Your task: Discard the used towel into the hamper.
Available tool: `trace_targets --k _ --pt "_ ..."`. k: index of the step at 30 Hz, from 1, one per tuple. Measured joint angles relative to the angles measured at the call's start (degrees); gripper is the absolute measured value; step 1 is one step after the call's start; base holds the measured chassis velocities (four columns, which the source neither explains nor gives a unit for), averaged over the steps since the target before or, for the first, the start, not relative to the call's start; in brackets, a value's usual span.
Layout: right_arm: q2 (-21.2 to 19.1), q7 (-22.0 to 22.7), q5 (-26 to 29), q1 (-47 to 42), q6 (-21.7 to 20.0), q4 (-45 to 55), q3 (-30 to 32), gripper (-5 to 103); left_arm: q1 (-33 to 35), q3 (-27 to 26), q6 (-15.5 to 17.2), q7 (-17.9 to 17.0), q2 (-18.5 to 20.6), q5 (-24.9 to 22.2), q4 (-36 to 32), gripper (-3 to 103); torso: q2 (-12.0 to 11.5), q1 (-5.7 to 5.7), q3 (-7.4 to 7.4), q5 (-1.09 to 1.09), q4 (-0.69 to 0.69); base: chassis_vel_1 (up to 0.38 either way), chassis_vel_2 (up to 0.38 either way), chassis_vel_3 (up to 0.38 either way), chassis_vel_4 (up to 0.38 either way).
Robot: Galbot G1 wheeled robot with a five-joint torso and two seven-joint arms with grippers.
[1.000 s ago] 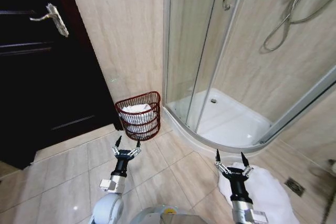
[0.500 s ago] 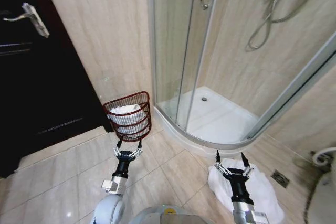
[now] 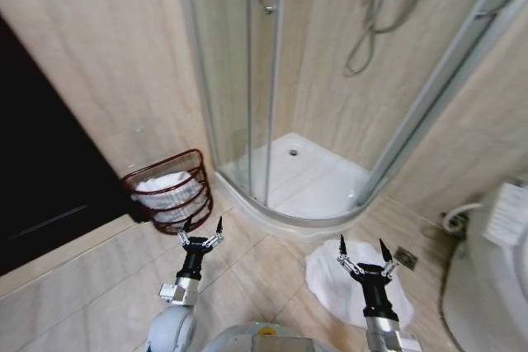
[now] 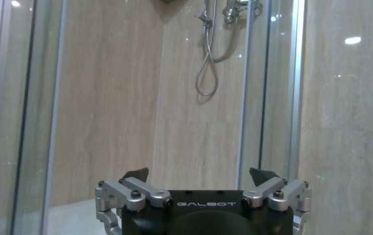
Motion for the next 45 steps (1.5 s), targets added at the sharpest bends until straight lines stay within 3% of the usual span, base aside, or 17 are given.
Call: trace_targets --k 9,16,17,21,24,25,26,29,30,33,35,39,45 --pt "-0.3 4.8 2.3 2.5 -4.6 -6.3 0.9 100 -0.2 -0.3 0.0 0.0 0.0 -0.5 -0.1 100 0.0 -0.01 0.0 0.0 0.03 0.0 0.0 0.0 0.0" --pt "-1.4 4.0 6.9 5.6 -6.2 -12.9 3.7 100 -0.9 -0.6 0.6 -0.1 0.6 -0.8 0.1 100 0.0 -0.01 0.0 0.01 0.03 0.0 0.0 0.0 0.0" --pt "-2.8 2.7 10.0 6.5 -6.9 -15.7 4.5 100 -1.0 -0.7 0.8 -0.1 0.8 -0.9 0.1 100 0.0 -0.01 0.0 0.01 0.03 0.0 0.0 0.0 0.0" --pt "-4.6 -1.2 12.7 9.4 -7.0 -23.0 5.8 100 -1.0 -0.7 0.8 0.0 0.7 -0.9 0.2 100 0.0 0.0 0.0 0.02 0.02 0.0 0.0 0.0 0.0" --pt "-4.8 -4.4 12.7 11.8 -7.2 -27.2 7.6 100 -1.0 -0.6 0.8 0.0 0.7 -0.9 0.2 100 0.0 -0.01 0.0 0.02 0.02 0.0 0.0 0.0 0.0" --pt "-5.1 -7.9 13.2 14.2 -8.5 -30.2 9.0 100 -1.0 -0.6 0.8 0.1 0.7 -0.8 0.2 100 0.0 -0.01 0.0 0.02 0.02 0.0 0.0 0.0 0.0" --pt "-5.1 -7.9 13.2 14.2 -8.5 -30.2 9.0 100 -1.0 -0.6 0.8 0.1 0.7 -0.8 0.2 100 0.0 -0.01 0.0 0.02 0.02 0.0 0.0 0.0 0.0" --pt "-6.6 -14.0 15.0 18.7 -13.1 -34.0 11.3 100 -1.0 -0.5 0.8 0.2 0.7 -0.7 0.1 100 0.0 -0.01 0.0 0.01 0.04 0.0 0.0 0.0 0.0" --pt "-6.6 -14.0 15.0 18.7 -13.1 -34.0 11.3 100 -1.0 -0.5 0.8 0.2 0.7 -0.7 0.1 100 0.0 -0.01 0.0 0.01 0.04 0.0 0.0 0.0 0.0" --pt "-7.8 -19.6 14.2 22.7 -19.8 -37.3 13.6 100 -1.2 -0.5 0.8 0.2 0.7 -0.7 0.1 100 0.0 -0.01 0.0 0.02 0.03 0.0 0.0 0.0 0.0" --pt "-7.9 -19.8 14.0 23.0 -20.3 -37.5 13.7 100 -1.2 -0.5 0.8 0.2 0.7 -0.7 0.1 100 0.0 -0.01 0.0 0.01 0.03 0.0 0.0 0.0 0.0" --pt "-8.9 -22.3 10.7 26.6 -27.8 -41.0 14.4 100 -1.6 -0.6 0.9 0.3 0.6 -0.7 0.1 100 0.0 -0.01 0.0 0.0 0.03 0.0 0.0 0.0 0.0" --pt "-9.6 -23.0 7.7 29.4 -33.5 -43.1 13.9 100 -1.8 -0.9 1.4 0.5 0.5 -0.8 -0.5 100 0.0 -0.01 0.0 0.01 0.03 0.0 0.0 0.0 0.0"
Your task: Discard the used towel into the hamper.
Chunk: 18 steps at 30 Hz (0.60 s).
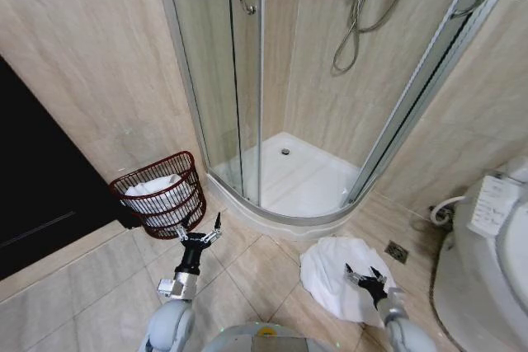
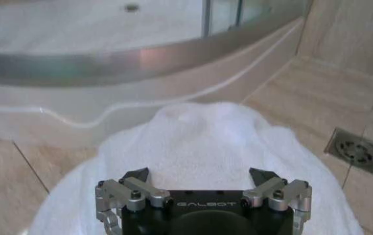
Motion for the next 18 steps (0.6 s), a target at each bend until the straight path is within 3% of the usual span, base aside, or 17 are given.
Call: trace_targets --k 11,18 --pt "0.2 -0.2 -3.7 5.9 -2.9 -7.3 -0.9 100 0.1 -0.7 0.5 0.1 0.0 -0.1 -0.6 100 0.0 0.0 0.0 0.0 0.0 0.0 0.0 0.0 0.0" --pt "0.6 0.2 -3.6 8.7 -1.0 -13.2 0.2 100 -0.2 -0.8 0.0 -0.6 -0.1 -0.1 -0.1 100 0.0 0.0 0.0 0.0 0.0 0.0 0.0 0.0 0.0"
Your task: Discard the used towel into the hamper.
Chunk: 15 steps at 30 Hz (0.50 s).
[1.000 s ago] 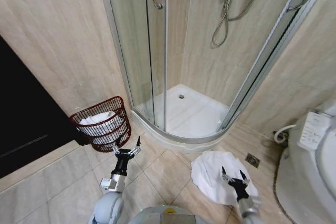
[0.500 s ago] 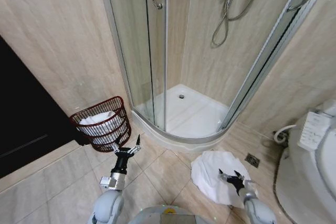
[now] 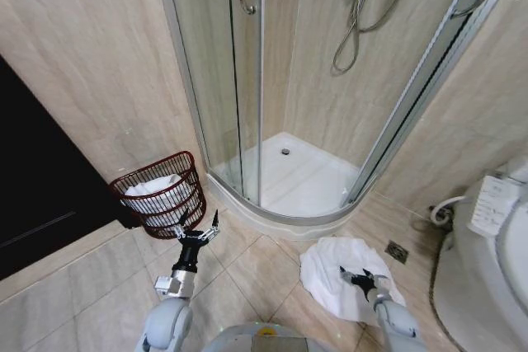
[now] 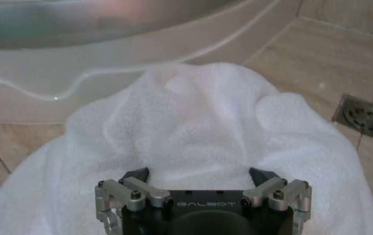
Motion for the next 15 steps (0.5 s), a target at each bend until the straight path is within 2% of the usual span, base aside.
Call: trace_targets --k 9,14,15 --pt "0.0 -1.9 0.0 1.8 3.4 -5.6 1.2 100 -0.3 -0.2 -0.2 -0.3 0.0 -0.1 0.3 100 0.0 0.0 0.0 0.0 0.0 0.0 0.0 0.0 0.0" --pt "0.5 -2.9 0.1 3.5 6.8 -9.7 2.0 102 -0.3 0.0 -0.3 -1.4 0.0 -0.1 0.8 100 0.0 0.0 0.0 0.0 0.0 0.0 0.0 0.0 0.0" --pt "0.6 -3.1 0.0 3.8 7.7 -10.6 2.2 98 -0.4 0.2 -0.3 -2.1 0.0 0.0 1.0 100 0.0 0.0 0.0 -0.02 0.0 0.0 0.0 0.0 0.0"
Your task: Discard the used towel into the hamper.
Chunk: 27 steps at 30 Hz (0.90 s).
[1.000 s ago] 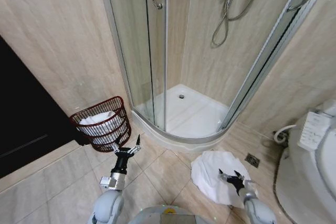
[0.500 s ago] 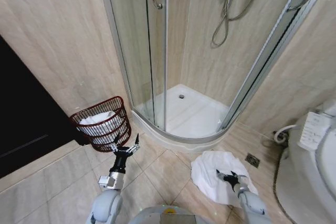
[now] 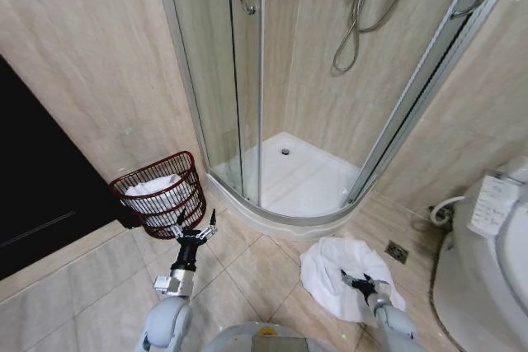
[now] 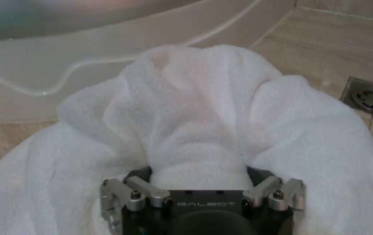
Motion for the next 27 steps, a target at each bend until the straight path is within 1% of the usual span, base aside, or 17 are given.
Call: trace_targets --k 1,2,4,5,7,8,9,10,12,13,15,16,18,19,23,25,27 --pt "0.1 -0.5 0.0 0.1 0.9 -0.8 0.2 93 -0.2 0.1 0.0 -0.8 0.0 0.0 0.2 100 0.0 0.0 0.0 0.0 0.0 0.0 0.0 0.0 0.0" --pt "0.1 -0.5 0.0 0.1 0.9 -0.8 0.2 93 -0.2 0.1 0.0 -0.8 0.0 0.0 0.2 100 0.0 0.0 0.0 0.0 0.0 0.0 0.0 0.0 0.0" --pt "0.0 -1.0 -0.1 -0.1 1.8 -1.6 0.2 83 -0.4 0.2 0.0 -1.2 0.0 0.0 0.3 100 0.0 0.0 0.0 0.0 -0.01 0.0 0.0 0.0 0.0" --pt "0.0 -1.0 -0.1 -0.1 1.8 -1.6 0.2 83 -0.4 0.2 0.0 -1.2 0.0 0.0 0.3 100 0.0 0.0 0.0 0.0 -0.01 0.0 0.0 0.0 0.0" --pt "-0.1 -1.2 0.0 0.0 2.8 -2.4 0.3 72 -0.5 0.3 0.0 -1.3 0.1 0.0 0.3 100 0.0 0.0 0.0 0.01 -0.01 0.0 0.0 0.0 0.0" --pt "-0.1 -1.2 0.0 0.0 2.8 -2.4 0.3 72 -0.5 0.3 0.0 -1.3 0.1 0.0 0.3 100 0.0 0.0 0.0 0.01 -0.01 0.0 0.0 0.0 0.0" --pt "-0.1 -1.2 0.0 0.1 3.1 -2.5 0.5 66 -0.6 0.4 0.0 -1.3 0.1 0.0 0.2 100 0.0 0.0 0.0 0.02 0.0 0.0 0.0 0.0 0.0" --pt "-0.1 -1.2 0.0 0.1 3.1 -2.5 0.6 66 -0.7 0.5 0.0 -1.3 0.1 0.0 0.2 100 0.0 0.0 0.0 0.02 0.0 0.0 0.0 0.0 0.0" --pt "0.0 -1.2 0.2 0.1 3.3 -2.5 0.7 56 -0.8 0.8 0.0 -1.3 0.1 0.0 0.2 100 0.0 0.0 0.0 0.02 -0.01 0.0 0.0 0.0 0.0" --pt "0.0 -1.2 0.2 0.1 3.3 -2.5 0.7 56 -0.8 0.8 0.0 -1.3 0.1 0.0 0.2 100 0.0 0.0 0.0 0.02 -0.01 0.0 0.0 0.0 0.0" --pt "0.1 -1.1 0.3 0.2 3.7 -2.6 0.8 45 -0.8 0.8 0.0 -1.3 0.2 0.0 0.2 100 0.0 0.0 0.0 0.02 -0.01 0.0 0.0 0.0 0.0" --pt "0.1 -1.1 0.3 0.2 3.7 -2.6 0.8 45 -0.8 0.8 0.0 -1.3 0.2 0.0 0.2 100 0.0 0.0 0.0 0.02 -0.01 0.0 0.0 0.0 0.0" --pt "0.1 -1.0 0.3 0.4 4.7 -3.3 0.8 34 -0.9 0.7 0.0 -1.2 0.4 0.0 0.1 100 0.0 0.0 0.0 0.02 -0.01 0.0 0.0 0.0 0.0" --pt "0.1 -1.0 0.3 0.4 4.7 -3.3 0.8 34 -0.9 0.7 0.0 -1.2 0.4 0.0 0.1 100 0.0 0.0 0.0 0.02 -0.01 0.0 0.0 0.0 0.0" --pt "0.0 -0.4 0.7 0.2 6.0 -3.1 0.7 20 -0.5 0.7 1.4 -1.1 0.7 0.4 -0.8 100 0.0 0.0 0.01 0.04 0.0 0.0 0.0 0.0 0.0" --pt "0.0 -0.2 1.1 0.1 6.1 -2.8 0.7 18 -0.6 0.7 1.6 -1.1 0.7 0.4 -0.9 100 0.0 0.0 0.01 0.05 0.0 0.0 0.0 0.0 0.0" --pt "-0.1 0.3 3.0 -0.5 6.4 -1.8 0.8 18 -0.6 0.8 1.6 -1.1 0.6 0.4 -1.0 100 0.0 0.0 0.01 0.07 0.0 0.0 0.0 0.0 0.0"
